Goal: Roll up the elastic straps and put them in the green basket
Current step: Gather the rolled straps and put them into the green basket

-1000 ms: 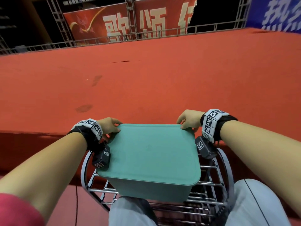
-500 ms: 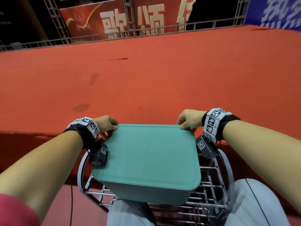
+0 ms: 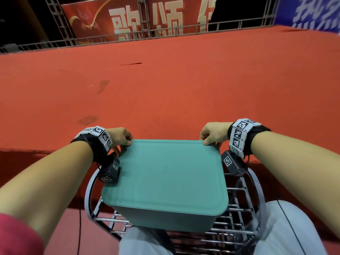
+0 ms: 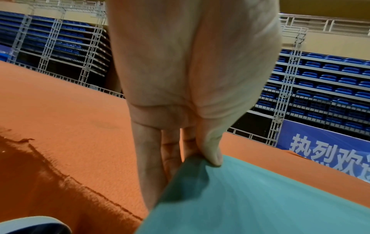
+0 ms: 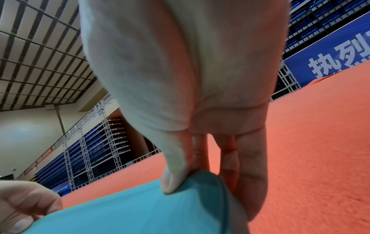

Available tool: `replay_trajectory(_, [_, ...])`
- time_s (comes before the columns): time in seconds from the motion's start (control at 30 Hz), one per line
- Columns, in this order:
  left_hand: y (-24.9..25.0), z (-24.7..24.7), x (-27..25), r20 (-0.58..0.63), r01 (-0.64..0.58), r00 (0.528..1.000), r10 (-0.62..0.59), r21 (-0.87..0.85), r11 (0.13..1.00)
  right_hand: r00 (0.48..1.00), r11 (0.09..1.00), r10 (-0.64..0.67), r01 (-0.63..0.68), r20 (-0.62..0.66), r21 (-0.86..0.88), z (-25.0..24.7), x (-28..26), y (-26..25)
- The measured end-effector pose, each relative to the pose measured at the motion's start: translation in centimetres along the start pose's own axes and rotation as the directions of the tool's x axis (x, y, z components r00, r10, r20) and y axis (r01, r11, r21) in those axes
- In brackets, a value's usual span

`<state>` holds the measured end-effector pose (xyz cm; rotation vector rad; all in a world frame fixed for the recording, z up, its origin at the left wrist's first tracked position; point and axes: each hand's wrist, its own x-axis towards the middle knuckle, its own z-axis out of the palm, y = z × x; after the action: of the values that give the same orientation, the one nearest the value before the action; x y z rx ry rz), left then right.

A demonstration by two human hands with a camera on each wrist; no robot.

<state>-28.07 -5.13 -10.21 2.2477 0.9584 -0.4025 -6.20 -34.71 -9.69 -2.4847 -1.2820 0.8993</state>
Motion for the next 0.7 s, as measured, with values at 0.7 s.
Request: replay_trajectory(0.7, [-0.4, -0.7, -0.3, 0.057, -0.078, 0.995, 0.084, -0.096, 0.992, 0.999, 0.999, -0.021, 0.019, -0.038, -0.048, 0.3, -0.3, -0.4])
